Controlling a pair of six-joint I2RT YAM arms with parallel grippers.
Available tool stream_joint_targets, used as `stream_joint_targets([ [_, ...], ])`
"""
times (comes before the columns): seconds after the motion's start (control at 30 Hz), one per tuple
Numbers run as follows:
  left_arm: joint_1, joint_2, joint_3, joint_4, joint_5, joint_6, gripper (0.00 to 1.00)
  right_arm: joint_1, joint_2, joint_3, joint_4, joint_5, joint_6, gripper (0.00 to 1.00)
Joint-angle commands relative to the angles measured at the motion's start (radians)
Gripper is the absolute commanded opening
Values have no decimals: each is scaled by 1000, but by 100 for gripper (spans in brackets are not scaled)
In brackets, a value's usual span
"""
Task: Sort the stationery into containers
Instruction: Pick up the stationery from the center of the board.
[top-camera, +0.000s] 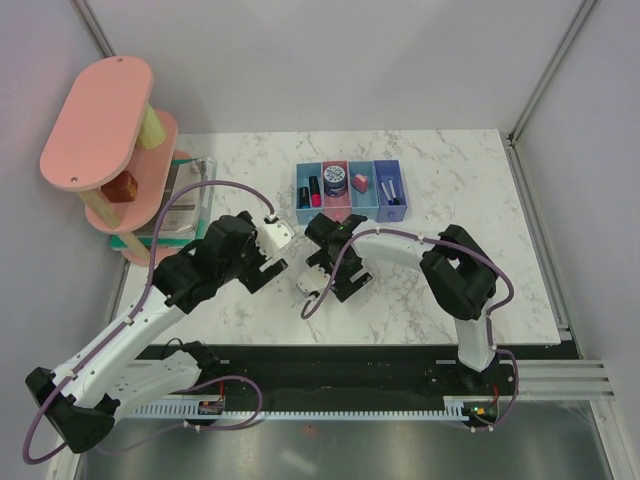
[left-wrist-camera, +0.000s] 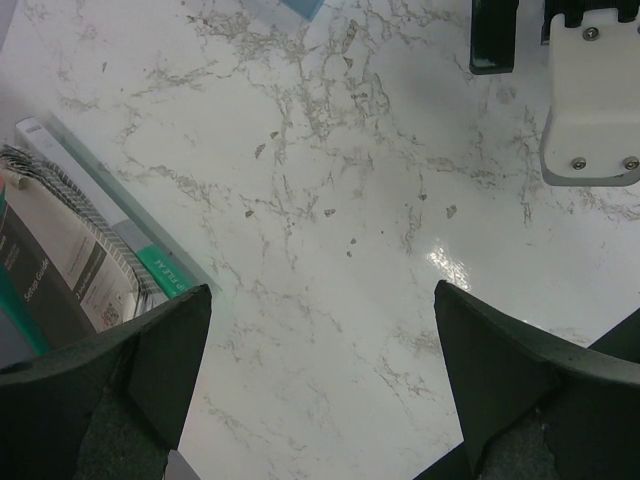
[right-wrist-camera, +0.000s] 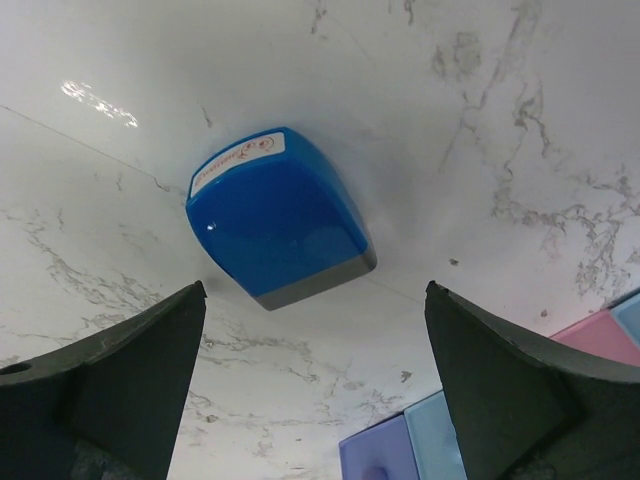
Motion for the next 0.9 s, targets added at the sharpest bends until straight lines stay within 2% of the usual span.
stream_joint_targets([
  [0.0,7,-5,16,5,-22,37,100,24,18,-12,-10,-1,-50,97],
  [0.2,8,-3,13,4,-18,35,100,30,53,2,-10,-9,-57,95],
  [0.5,10,-2,6,8,-15,35,100,43,72,0,-10,-14,-63,87],
  [0.87,16,-5,-3,13,3,23,100,63,46,-1,0,-5,-60,88],
])
